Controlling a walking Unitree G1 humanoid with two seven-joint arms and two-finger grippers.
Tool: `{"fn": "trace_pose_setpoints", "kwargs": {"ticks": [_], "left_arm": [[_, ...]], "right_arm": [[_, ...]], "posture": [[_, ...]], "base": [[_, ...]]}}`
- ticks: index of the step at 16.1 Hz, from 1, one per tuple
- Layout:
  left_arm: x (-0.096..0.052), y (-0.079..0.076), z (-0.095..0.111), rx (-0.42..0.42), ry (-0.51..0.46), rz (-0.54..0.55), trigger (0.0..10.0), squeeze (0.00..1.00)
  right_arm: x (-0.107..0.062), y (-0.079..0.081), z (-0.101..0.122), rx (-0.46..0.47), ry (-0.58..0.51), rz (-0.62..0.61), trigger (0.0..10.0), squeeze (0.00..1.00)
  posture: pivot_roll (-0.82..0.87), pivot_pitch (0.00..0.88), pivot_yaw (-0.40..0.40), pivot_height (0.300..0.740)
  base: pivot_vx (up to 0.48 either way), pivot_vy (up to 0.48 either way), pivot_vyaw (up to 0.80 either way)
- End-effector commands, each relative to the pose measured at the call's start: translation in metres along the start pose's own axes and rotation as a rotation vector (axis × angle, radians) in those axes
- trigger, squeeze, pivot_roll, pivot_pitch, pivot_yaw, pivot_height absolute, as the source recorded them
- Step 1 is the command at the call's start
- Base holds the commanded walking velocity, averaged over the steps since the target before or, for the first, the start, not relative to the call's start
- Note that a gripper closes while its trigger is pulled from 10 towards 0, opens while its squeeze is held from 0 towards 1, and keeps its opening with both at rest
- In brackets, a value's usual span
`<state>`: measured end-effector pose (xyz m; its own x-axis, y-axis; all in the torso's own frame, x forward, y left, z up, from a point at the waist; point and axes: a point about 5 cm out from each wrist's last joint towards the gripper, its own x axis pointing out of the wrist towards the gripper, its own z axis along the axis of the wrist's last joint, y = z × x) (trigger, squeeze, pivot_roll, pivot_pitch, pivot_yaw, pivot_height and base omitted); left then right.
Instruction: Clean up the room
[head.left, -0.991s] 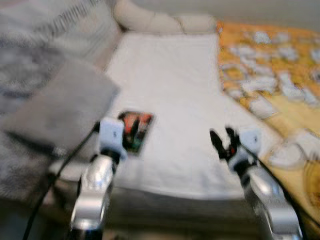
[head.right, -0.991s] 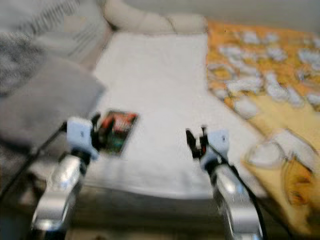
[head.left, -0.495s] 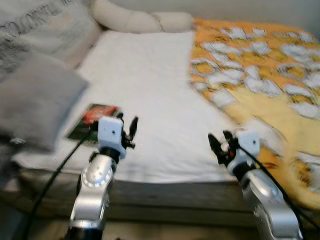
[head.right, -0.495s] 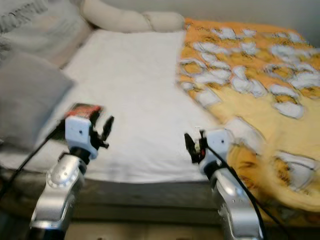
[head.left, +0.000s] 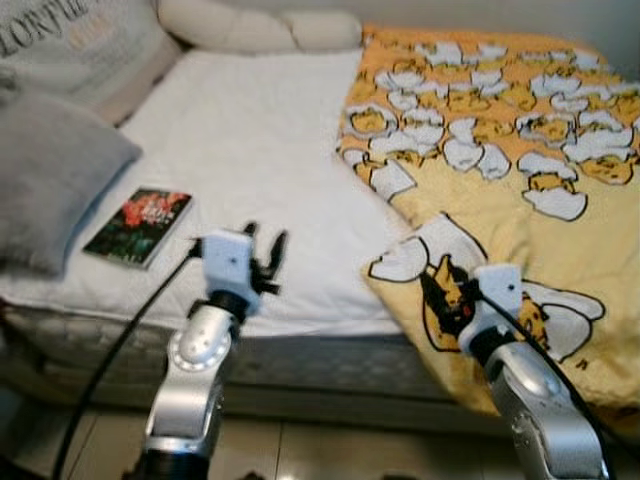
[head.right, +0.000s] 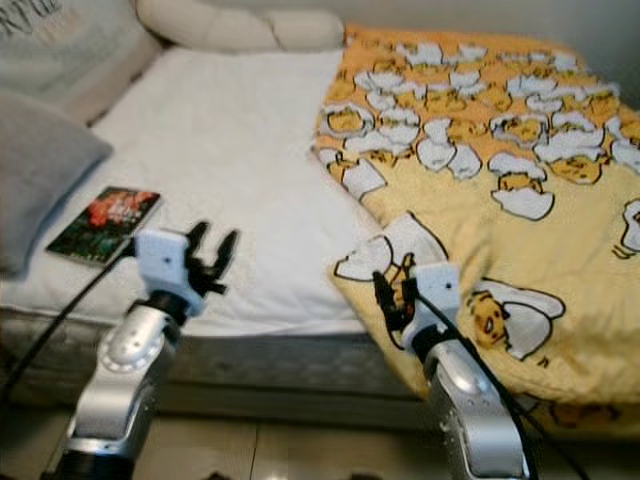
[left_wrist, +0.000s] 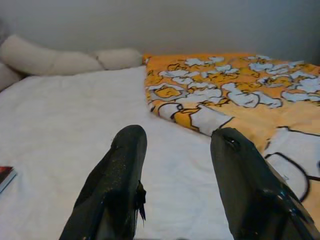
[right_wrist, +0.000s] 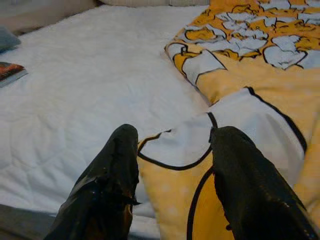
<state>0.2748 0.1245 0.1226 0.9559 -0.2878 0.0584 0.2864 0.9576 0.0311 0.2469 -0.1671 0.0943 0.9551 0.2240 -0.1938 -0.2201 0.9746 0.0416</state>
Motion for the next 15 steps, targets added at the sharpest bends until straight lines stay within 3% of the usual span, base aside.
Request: {"fn": "trace_pose_setpoints", "kwargs": {"ticks": [1, 10, 14, 15], "left_arm": [[-0.002, 0.004, 0.004, 0.004, -0.016, 0.008, 10.0, 0.00], [-0.007, 0.012, 0.002, -0.006, -0.002, 0.020, 10.0, 0.00], [-0.010, 0.019, 0.001, -0.029, 0.014, 0.029, 10.0, 0.00], [-0.011, 0.023, 0.001, -0.021, 0.021, 0.009, 10.0, 0.00]], "right_arm": [[0.002, 0.005, 0.002, 0.007, -0.007, 0.017, 10.0, 0.00], [0.006, 0.010, 0.001, 0.000, 0.008, 0.054, 10.0, 0.00], [0.010, 0.012, -0.005, -0.069, 0.066, 0.122, 10.0, 0.00], [0.014, 0.014, -0.010, -0.107, 0.106, 0.155, 10.0, 1.00]], "posture": [[-0.09, 0.028, 0.022, 0.740], [-0.08, 0.034, 0.014, 0.740], [-0.07, 0.039, 0.018, 0.740], [-0.06, 0.040, 0.018, 0.740]], "base": [[0.435, 0.000, 0.00], [0.426, 0.000, 0.00], [0.000, 0.000, 0.00], [0.000, 0.000, 0.00]]}}
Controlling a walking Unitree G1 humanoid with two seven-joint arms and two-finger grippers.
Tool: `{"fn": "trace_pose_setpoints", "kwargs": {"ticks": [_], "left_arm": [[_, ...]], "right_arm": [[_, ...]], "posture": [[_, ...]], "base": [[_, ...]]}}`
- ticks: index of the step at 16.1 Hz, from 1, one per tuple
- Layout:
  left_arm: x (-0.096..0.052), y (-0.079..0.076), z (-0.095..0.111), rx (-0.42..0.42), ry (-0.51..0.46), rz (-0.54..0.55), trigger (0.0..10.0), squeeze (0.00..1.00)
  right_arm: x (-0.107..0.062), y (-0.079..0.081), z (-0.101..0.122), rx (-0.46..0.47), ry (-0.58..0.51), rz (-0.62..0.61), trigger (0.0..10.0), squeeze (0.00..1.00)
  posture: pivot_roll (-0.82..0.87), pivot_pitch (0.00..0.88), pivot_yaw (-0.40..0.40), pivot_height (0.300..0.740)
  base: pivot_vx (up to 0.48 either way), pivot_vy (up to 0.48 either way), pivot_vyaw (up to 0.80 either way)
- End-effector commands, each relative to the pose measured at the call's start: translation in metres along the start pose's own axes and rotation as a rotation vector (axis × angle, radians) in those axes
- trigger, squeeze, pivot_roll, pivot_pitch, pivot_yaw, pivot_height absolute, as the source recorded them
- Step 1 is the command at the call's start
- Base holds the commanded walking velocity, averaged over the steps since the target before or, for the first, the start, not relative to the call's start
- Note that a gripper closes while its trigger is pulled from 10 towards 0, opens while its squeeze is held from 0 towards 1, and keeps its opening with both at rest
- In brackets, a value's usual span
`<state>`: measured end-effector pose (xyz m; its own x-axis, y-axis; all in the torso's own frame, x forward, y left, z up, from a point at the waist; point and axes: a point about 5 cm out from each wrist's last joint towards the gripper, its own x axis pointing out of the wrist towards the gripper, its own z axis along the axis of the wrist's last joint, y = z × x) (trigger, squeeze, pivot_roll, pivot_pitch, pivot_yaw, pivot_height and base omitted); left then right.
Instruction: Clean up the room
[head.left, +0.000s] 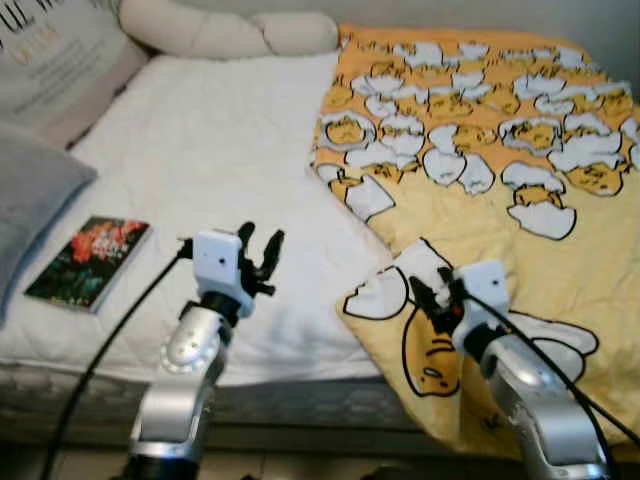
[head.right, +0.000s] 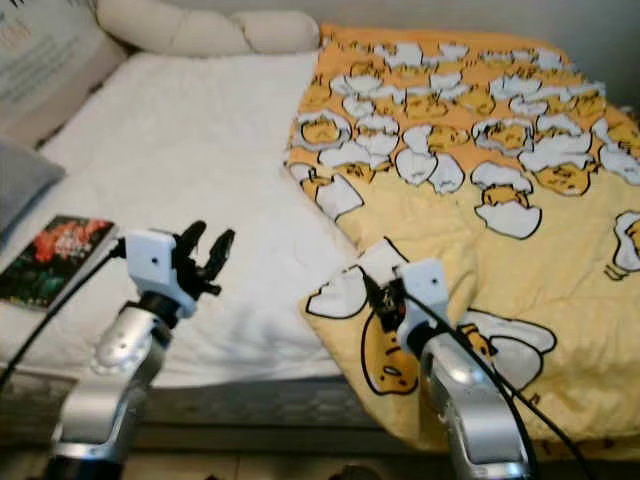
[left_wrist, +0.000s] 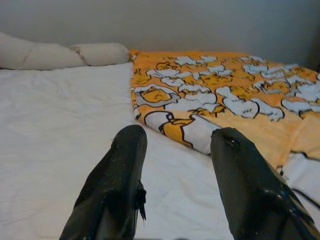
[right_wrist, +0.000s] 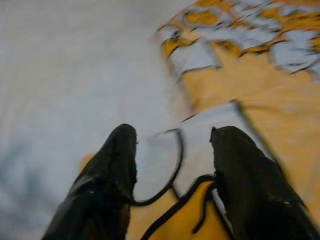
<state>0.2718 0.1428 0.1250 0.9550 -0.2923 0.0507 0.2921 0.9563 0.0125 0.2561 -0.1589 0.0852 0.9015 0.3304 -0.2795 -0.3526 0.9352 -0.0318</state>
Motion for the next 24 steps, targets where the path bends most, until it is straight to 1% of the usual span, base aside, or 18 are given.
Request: {"fn": "trace_pose_setpoints", "kwargs": {"ticks": [1, 2, 4, 5, 6, 7, 9, 10, 11, 12, 14, 15, 16, 20, 21, 22, 23, 24], "left_arm": [[-0.004, 0.007, -0.001, 0.001, 0.014, 0.004, 10.0, 0.00], [-0.005, 0.009, -0.002, 0.011, 0.025, -0.009, 10.0, 0.00], [-0.009, 0.010, -0.005, 0.022, 0.088, -0.128, 10.0, 0.00], [-0.015, 0.006, -0.011, 0.043, 0.172, -0.302, 10.0, 0.00], [-0.019, 0.007, -0.014, 0.081, 0.253, -0.438, 10.0, 0.00], [-0.019, 0.008, -0.015, 0.083, 0.263, -0.449, 10.0, 0.00], [-0.018, 0.012, -0.013, 0.103, 0.290, -0.501, 10.0, 0.00], [-0.018, 0.014, -0.012, 0.104, 0.303, -0.529, 10.0, 0.21], [-0.020, 0.014, -0.009, 0.095, 0.351, -0.617, 10.0, 1.00], [-0.023, 0.012, -0.008, 0.094, 0.399, -0.672, 10.0, 1.00], [-0.019, 0.009, -0.006, 0.097, 0.427, -0.693, 10.0, 1.00], [-0.019, 0.008, -0.005, 0.089, 0.440, -0.697, 10.0, 0.00], [-0.020, 0.007, -0.003, 0.083, 0.450, -0.712, 10.0, 0.00], [-0.023, 0.005, -0.001, 0.081, 0.473, -0.719, 10.0, 0.00], [-0.023, 0.005, -0.002, 0.083, 0.476, -0.719, 10.0, 0.00], [-0.024, 0.005, -0.002, 0.084, 0.481, -0.718, 10.0, 0.00], [-0.024, 0.005, -0.002, 0.084, 0.484, -0.717, 10.0, 0.00], [-0.025, 0.004, -0.001, 0.080, 0.484, -0.720, 10.0, 0.00]], "right_arm": [[0.005, 0.008, -0.003, -0.019, 0.033, 0.045, 10.0, 1.00], [0.008, 0.009, -0.005, -0.026, 0.052, 0.055, 10.0, 1.00], [0.018, 0.009, -0.008, -0.056, 0.094, 0.072, 10.0, 1.00], [0.031, 0.009, -0.009, -0.102, 0.123, 0.094, 10.0, 1.00], [0.046, 0.011, -0.009, -0.153, 0.162, 0.129, 10.0, 1.00], [0.048, 0.011, -0.008, -0.158, 0.167, 0.132, 10.0, 1.00], [0.061, 0.014, -0.007, -0.182, 0.203, 0.161, 10.0, 1.00], [0.067, 0.016, -0.007, -0.194, 0.223, 0.176, 10.0, 1.00], [0.079, 0.019, -0.006, -0.192, 0.272, 0.205, 10.0, 1.00], [0.086, 0.021, -0.006, -0.178, 0.305, 0.230, 10.0, 1.00], [0.091, 0.017, -0.007, -0.176, 0.361, 0.246, 10.0, 0.99], [0.094, 0.016, -0.006, -0.172, 0.378, 0.261, 10.0, 0.00], [0.096, 0.015, -0.007, -0.160, 0.397, 0.280, 10.0, 0.00], [0.097, 0.012, -0.016, -0.253, 0.463, 0.279, 10.0, 0.00], [0.095, 0.011, -0.020, -0.257, 0.485, 0.264, 7.8, 0.00], [0.094, 0.009, -0.024, -0.253, 0.503, 0.246, 4.4, 0.00], [0.092, 0.008, -0.028, -0.259, 0.522, 0.237, 0.0, 0.00], [0.091, 0.007, -0.031, -0.251, 0.530, 0.232, 0.0, 0.00]], "posture": [[-0.06, 0.040, 0.018, 0.740], [-0.05, 0.042, 0.018, 0.740], [-0.04, 0.046, 0.022, 0.740], [-0.03, 0.051, 0.026, 0.740], [-0.03, 0.052, 0.025, 0.740], [-0.03, 0.052, 0.025, 0.740], [-0.02, 0.052, 0.029, 0.740], [-0.02, 0.053, 0.030, 0.740], [-0.01, 0.056, 0.042, 0.740], [-0.01, 0.058, 0.042, 0.740], [-0.01, 0.069, 0.029, 0.740], [-0.01, 0.074, 0.023, 0.740], [-0.01, 0.077, 0.013, 0.740], [0.01, 0.076, 0.003, 0.740], [0.01, 0.076, 0.001, 0.740], [0.01, 0.074, 0.001, 0.740], [0.01, 0.073, 0.001, 0.740], [0.01, 0.073, 0.003, 0.740]], "base": [[0.000, 0.000, 0.00], [0.000, 0.000, 0.00], [0.000, 0.000, 0.00], [0.000, 0.000, 0.00], [0.000, 0.000, 0.00], [0.000, 0.000, 0.00], [0.000, 0.000, 0.00], [0.000, 0.000, 0.00], [0.000, 0.000, 0.00], [0.000, 0.000, 0.00], [0.000, 0.000, 0.00], [0.000, 0.000, 0.00], [0.000, 0.000, 0.00], [0.000, 0.000, 0.00], [0.000, 0.000, 0.00], [0.000, 0.000, 0.00], [0.000, 0.000, 0.00], [0.000, 0.000, 0.00]]}}
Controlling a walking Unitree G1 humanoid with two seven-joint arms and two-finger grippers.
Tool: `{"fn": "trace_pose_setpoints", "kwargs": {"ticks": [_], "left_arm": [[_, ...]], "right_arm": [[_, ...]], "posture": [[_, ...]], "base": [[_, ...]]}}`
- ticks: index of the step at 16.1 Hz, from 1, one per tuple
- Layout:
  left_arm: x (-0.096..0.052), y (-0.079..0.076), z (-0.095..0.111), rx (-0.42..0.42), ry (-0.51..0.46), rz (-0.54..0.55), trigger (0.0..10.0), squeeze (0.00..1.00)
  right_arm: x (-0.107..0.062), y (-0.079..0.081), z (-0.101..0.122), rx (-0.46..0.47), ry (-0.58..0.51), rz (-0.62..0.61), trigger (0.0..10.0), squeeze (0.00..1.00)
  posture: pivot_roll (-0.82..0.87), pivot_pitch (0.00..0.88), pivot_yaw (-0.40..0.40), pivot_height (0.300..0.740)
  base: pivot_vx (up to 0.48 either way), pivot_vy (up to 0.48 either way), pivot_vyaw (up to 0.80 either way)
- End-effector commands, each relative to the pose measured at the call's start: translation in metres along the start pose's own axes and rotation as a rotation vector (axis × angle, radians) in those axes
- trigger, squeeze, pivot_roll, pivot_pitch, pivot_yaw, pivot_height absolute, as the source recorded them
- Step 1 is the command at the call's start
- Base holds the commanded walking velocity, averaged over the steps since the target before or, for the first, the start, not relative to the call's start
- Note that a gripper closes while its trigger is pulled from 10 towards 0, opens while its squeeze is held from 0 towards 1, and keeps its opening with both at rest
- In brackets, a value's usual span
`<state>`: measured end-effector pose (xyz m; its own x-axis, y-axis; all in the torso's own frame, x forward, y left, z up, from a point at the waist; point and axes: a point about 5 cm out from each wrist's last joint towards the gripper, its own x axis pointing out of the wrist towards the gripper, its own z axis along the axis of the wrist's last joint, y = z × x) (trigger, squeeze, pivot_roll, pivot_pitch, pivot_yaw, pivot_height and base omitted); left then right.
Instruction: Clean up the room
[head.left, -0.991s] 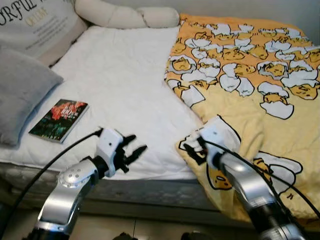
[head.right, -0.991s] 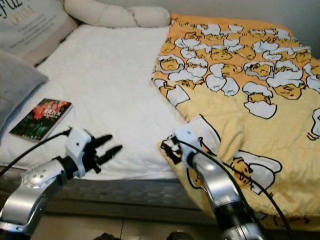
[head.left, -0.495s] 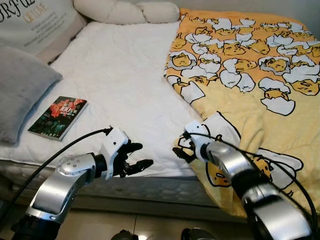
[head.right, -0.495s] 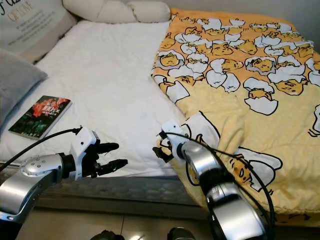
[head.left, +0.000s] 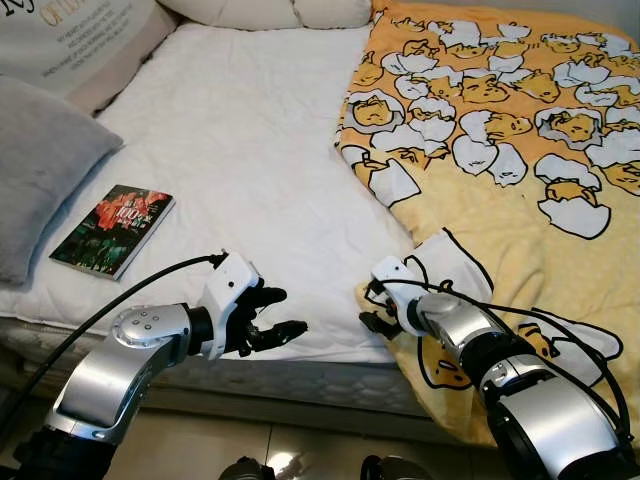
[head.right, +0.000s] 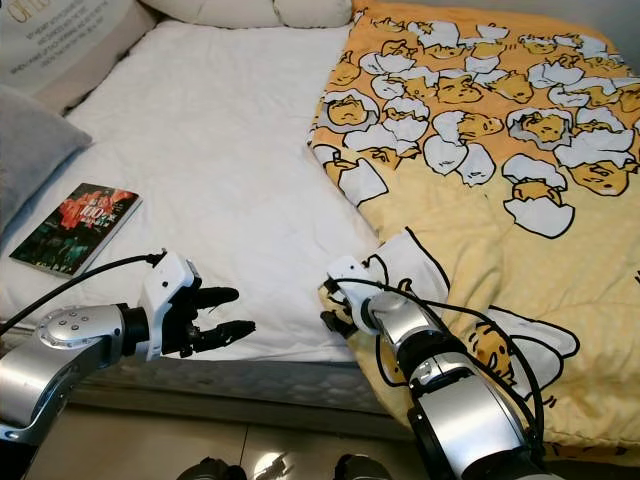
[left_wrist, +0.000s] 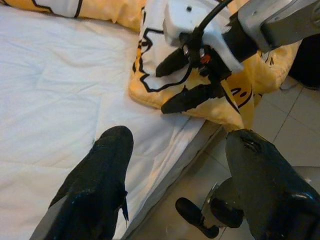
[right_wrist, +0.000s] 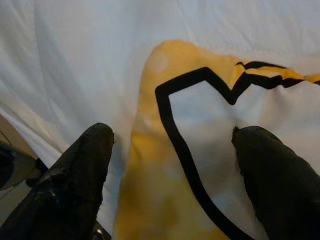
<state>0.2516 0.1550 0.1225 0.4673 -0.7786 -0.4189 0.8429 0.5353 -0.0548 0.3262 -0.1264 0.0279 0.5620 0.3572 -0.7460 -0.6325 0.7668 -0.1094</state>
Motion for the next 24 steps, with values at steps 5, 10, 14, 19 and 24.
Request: {"fn": "trace_pose_setpoints", "kwargs": {"ticks": [5, 10, 14, 19, 24], "left_arm": [[-0.0006, -0.0027, 0.0015, 0.004, 0.008, -0.021, 10.0, 0.00], [0.0003, -0.0018, 0.0021, 0.007, 0.013, -0.029, 10.0, 0.00], [0.0008, -0.0011, 0.0029, 0.009, 0.011, -0.028, 10.0, 0.00], [0.0006, -0.0011, 0.0022, 0.006, 0.012, -0.023, 10.0, 0.00], [0.0003, -0.0013, 0.0013, 0.000, 0.016, -0.025, 10.0, 0.00]], "right_arm": [[0.0010, 0.0005, -0.0009, 0.016, -0.009, -0.003, 0.0, 0.00], [0.0013, 0.0005, -0.0021, 0.033, -0.016, -0.012, 0.0, 0.00], [0.0012, 0.0000, -0.0016, 0.040, -0.023, -0.012, 0.0, 0.00], [0.0019, 0.0021, -0.0026, 0.052, -0.032, -0.003, 0.0, 0.00], [0.0019, 0.0022, -0.0041, 0.067, -0.035, 0.000, 0.0, 0.00]], "posture": [[0.00, 0.068, 0.015, 0.740], [0.00, 0.065, 0.026, 0.740], [0.00, 0.066, 0.026, 0.740], [0.00, 0.066, 0.027, 0.740], [0.00, 0.067, 0.027, 0.740]], "base": [[0.000, 0.000, 0.00], [0.000, 0.000, 0.00], [0.000, 0.000, 0.00], [0.000, 0.000, 0.00], [0.000, 0.000, 0.00]]}}
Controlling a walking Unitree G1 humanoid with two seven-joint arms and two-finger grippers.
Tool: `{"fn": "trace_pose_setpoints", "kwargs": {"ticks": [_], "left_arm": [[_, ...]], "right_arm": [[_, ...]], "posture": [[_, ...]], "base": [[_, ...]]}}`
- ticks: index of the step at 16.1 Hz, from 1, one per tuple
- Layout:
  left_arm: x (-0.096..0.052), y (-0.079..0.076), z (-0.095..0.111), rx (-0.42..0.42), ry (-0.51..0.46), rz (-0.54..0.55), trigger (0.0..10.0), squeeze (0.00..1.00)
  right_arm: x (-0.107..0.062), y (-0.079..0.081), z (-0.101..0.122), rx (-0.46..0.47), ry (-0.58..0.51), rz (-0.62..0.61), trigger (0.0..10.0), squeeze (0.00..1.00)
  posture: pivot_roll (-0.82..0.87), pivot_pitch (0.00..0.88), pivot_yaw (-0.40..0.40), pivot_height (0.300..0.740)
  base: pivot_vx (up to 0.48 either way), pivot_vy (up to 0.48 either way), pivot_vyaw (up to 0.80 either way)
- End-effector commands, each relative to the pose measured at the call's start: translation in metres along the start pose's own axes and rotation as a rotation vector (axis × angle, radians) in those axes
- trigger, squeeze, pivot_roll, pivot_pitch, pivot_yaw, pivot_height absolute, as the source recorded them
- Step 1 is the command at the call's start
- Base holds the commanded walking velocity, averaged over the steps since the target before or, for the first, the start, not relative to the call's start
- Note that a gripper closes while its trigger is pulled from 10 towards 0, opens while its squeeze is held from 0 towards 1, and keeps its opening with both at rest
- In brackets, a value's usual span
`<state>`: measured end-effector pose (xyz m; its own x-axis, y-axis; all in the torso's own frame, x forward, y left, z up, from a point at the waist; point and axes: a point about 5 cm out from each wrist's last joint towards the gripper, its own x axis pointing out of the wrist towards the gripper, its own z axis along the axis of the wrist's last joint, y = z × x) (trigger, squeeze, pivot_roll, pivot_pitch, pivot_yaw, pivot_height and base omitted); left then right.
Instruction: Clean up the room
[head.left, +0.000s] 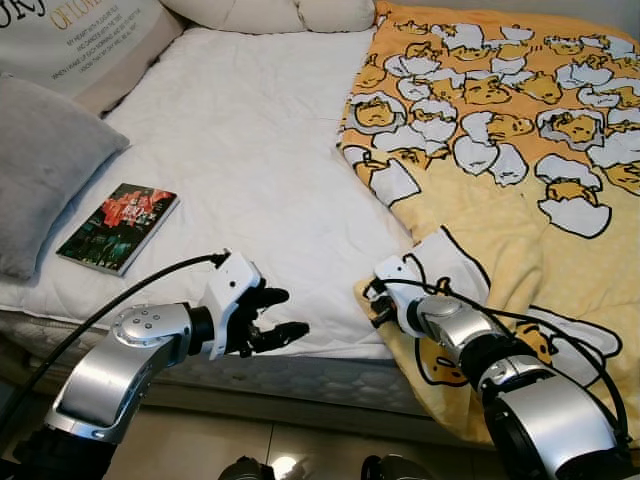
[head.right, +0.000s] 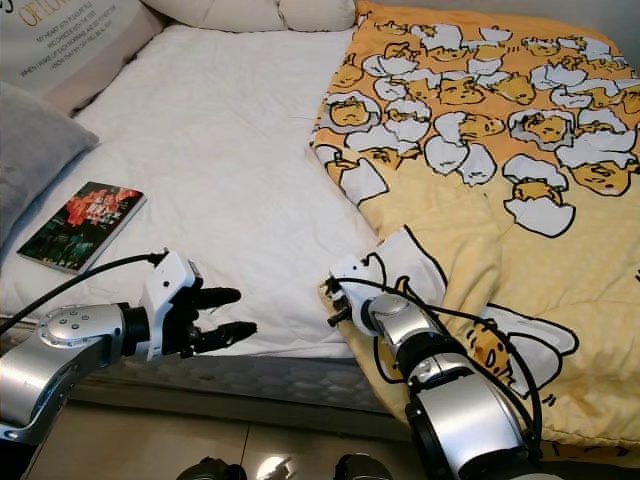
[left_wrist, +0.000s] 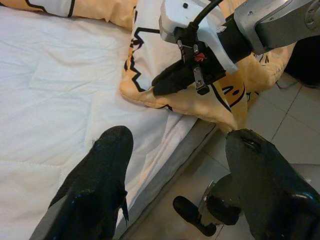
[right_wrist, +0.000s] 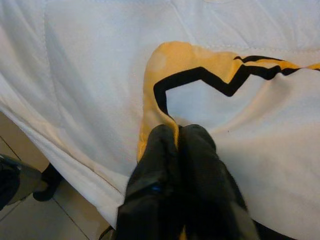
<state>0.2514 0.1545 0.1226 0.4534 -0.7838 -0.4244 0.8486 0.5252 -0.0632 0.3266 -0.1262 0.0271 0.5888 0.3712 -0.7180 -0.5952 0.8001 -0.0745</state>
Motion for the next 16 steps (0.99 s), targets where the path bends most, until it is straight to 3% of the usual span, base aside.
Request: {"fn": "trace_pose_setpoints", "kwargs": {"ticks": [1, 6, 7, 8, 10, 12, 14, 15, 16], "left_arm": [[0.000, -0.001, 0.001, 0.002, 0.009, -0.012, 10.0, 0.00], [0.000, 0.001, 0.002, -0.005, -0.001, -0.004, 10.0, 0.00], [-0.001, 0.003, 0.004, -0.007, -0.012, 0.008, 10.0, 0.00], [-0.001, 0.003, 0.005, -0.008, -0.016, 0.010, 10.0, 0.00], [-0.003, 0.004, 0.008, -0.018, -0.041, 0.019, 10.0, 0.00], [-0.005, 0.004, 0.008, -0.021, -0.041, 0.022, 10.0, 0.00], [-0.005, 0.004, 0.007, -0.023, -0.040, 0.024, 10.0, 0.00], [-0.005, 0.005, 0.007, -0.026, -0.041, 0.026, 10.0, 0.00], [-0.005, 0.005, 0.007, -0.028, -0.040, 0.027, 10.0, 0.00]], "right_arm": [[0.001, 0.002, -0.004, 0.013, 0.004, 0.010, 0.0, 0.00], [0.002, 0.009, 0.000, 0.070, -0.053, 0.077, 0.0, 0.00], [0.003, 0.019, 0.012, 0.156, -0.155, 0.190, 0.0, 0.00], [0.003, 0.023, 0.016, 0.164, -0.182, 0.231, 0.0, 0.00], [-0.002, 0.042, 0.030, 0.169, -0.317, 0.469, 0.0, 0.00], [-0.006, 0.055, 0.028, 0.112, -0.336, 0.587, 0.0, 0.00], [-0.003, 0.050, 0.021, 0.056, -0.299, 0.482, 0.0, 0.00], [0.000, 0.033, 0.015, 0.005, -0.241, 0.271, 10.0, 0.00], [0.000, 0.019, 0.012, -0.040, -0.201, 0.134, 10.0, 0.00]], "posture": [[0.00, 0.068, 0.028, 0.740], [0.00, 0.071, 0.026, 0.740], [0.00, 0.073, 0.023, 0.740], [0.00, 0.073, 0.023, 0.740], [0.00, 0.080, 0.016, 0.740], [-0.01, 0.083, 0.016, 0.740], [-0.01, 0.086, 0.015, 0.740], [-0.01, 0.094, 0.016, 0.740], [-0.01, 0.095, 0.017, 0.740]], "base": [[0.000, 0.000, 0.00], [0.000, 0.000, 0.00], [0.000, 0.000, 0.00], [0.000, 0.000, 0.00], [0.000, 0.000, 0.00], [0.000, 0.000, 0.00], [0.000, 0.000, 0.00], [0.000, 0.000, 0.00], [0.000, 0.000, 0.00]]}}
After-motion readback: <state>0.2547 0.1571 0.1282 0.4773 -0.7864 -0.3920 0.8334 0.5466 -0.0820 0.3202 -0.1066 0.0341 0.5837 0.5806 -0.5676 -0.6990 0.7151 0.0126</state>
